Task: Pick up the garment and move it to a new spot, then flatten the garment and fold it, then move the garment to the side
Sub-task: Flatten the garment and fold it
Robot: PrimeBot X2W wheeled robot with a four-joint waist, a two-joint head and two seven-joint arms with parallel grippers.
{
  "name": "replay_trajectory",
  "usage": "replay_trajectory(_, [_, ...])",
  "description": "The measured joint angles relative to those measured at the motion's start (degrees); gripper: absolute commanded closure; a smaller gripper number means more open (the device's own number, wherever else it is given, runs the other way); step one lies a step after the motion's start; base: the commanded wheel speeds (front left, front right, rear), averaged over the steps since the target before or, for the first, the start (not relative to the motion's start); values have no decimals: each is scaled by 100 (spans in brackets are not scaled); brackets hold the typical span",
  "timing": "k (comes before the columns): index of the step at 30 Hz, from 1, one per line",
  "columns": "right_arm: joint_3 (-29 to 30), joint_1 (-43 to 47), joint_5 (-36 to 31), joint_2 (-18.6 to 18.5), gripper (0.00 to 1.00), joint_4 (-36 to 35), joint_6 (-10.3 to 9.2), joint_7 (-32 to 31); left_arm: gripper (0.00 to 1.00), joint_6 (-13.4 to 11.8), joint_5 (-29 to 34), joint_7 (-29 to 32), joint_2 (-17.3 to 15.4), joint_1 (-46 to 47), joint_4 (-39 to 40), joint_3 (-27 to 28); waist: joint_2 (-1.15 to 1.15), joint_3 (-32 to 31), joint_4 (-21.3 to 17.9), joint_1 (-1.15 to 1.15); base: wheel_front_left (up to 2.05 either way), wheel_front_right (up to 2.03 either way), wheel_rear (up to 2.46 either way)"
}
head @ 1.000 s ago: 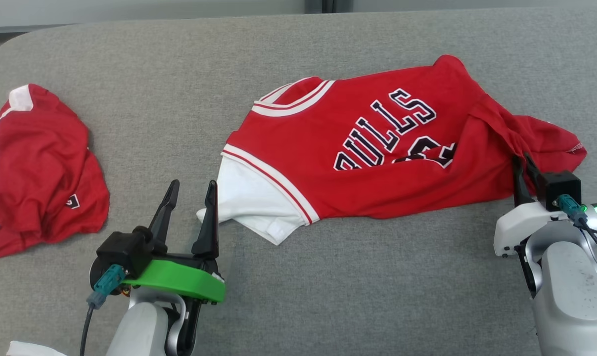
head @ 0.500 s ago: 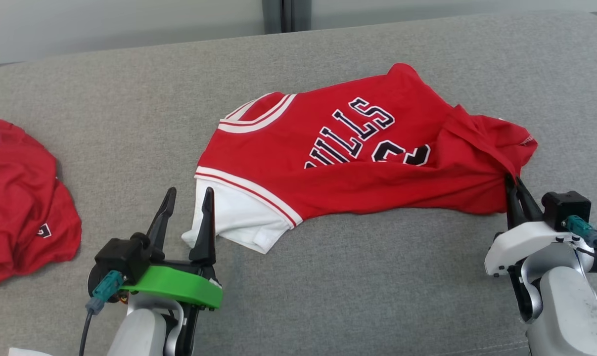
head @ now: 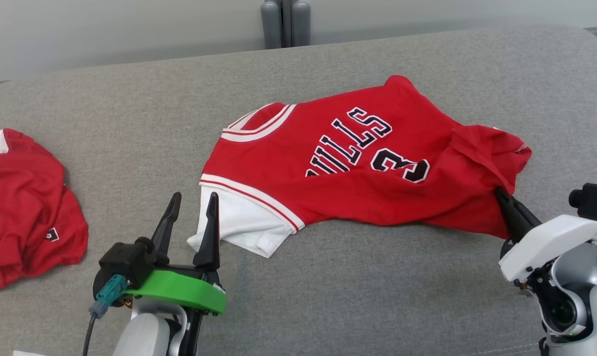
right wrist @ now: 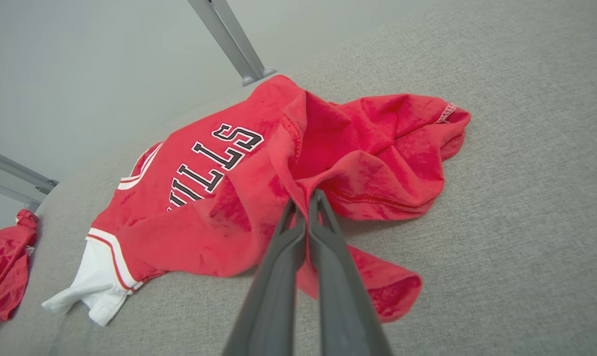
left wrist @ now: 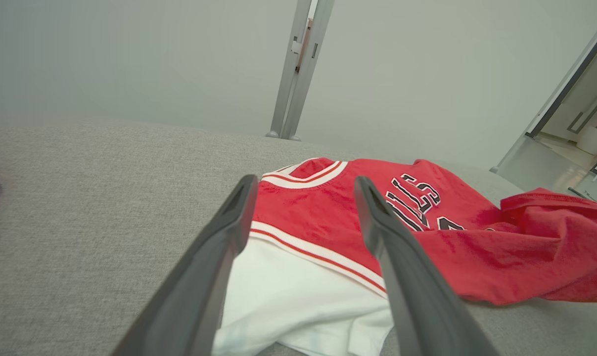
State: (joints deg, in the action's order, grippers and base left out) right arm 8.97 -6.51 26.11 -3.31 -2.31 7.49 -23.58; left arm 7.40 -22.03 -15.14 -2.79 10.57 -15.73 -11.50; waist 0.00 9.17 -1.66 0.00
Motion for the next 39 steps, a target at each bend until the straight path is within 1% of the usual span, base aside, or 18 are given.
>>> replay_trajectory(2, [211, -51, 45, 20, 100, -24, 0, -177, 0, 0, -2, 0, 1, 0, 0, -15, 0, 14, 60, 0, 0, 0, 0])
replay_trajectory(5, [628, -394, 148, 34, 100, 252, 0, -361, 0, 0, -3, 0, 1, 7, 1, -78, 0, 66, 162, 0, 0, 0, 0])
replay_trajectory(8, [1000, -866, 238, 41, 100, 784, 0, -471, 0, 0, -1, 0, 0, 43, 4, -94, 0, 163, 256, 0, 0, 0, 0])
replay_trajectory(10, [1365, -1267, 246, 54, 100, 1315, 0, -552, 0, 0, 8, 0, 0, 116, 9, -127, 0, 264, 317, 0, 0, 0, 0])
replay_trajectory(14, [2132, -1928, -65, 48, 100, 2334, 0, -631, 0, 0, 45, 0, 0, 218, -16, -185, 0, 445, 476, 0, 0, 0, 0])
replay_trajectory(16, [2418, -2238, -186, 51, 100, 2737, -1, -609, 0, 0, 48, 0, 0, 251, -29, -196, 0, 533, 556, 0, 0, 0, 0])
replay_trajectory(20, [2573, -2676, -628, -47, 100, 3359, -1, -399, 0, 0, 67, 0, 0, 307, -41, -208, 0, 703, 709, 0, 0, 0, 0])
replay_trajectory(21, [2477, -2711, -753, -118, 60, 3482, -1, -310, 0, 0, 67, 0, -1, 308, -43, -201, 0, 741, 744, 0, 0, 0, 0])
replay_trajectory(22, [2399, -2736, -837, -167, 0, 3555, -1, -209, 0, 0, 68, 0, 0, 311, -44, -197, 0, 767, 767, 0, 0, 0, 0])
replay_trajectory(25, [1874, -2782, -981, -357, 0, 3712, -1, 267, 0, 0, 73, 0, 0, 348, -65, -187, 0, 820, 819, 0, 0, 0, 0])
replay_trajectory(28, [1372, -2754, -848, -461, 0, 3740, -1, 787, 0, 0, 83, 0, 0, 354, -67, -171, 0, 793, 797, 0, 0, 0, 0])
replay_trajectory(30, [976, -2630, -790, -601, 0, 3656, 0, 1177, 0, 0, 92, 0, 0, 352, -63, -155, 0, 751, 749, 0, 0, 0, 0])
replay_trajectory(33, [534, -2365, -493, -713, 0, 3449, 0, 1637, 0, 0, 102, 0, 1, 323, -48, -123, 0, 657, 641, 0, 0, 0, 0])
replay_trajectory(39, [-138, -1682, 133, -858, 0, 2698, 0, 2416, 0, 0, 108, 0, 1, 193, -7, -35, 0, 433, 370, 0, 0, 0, 0])
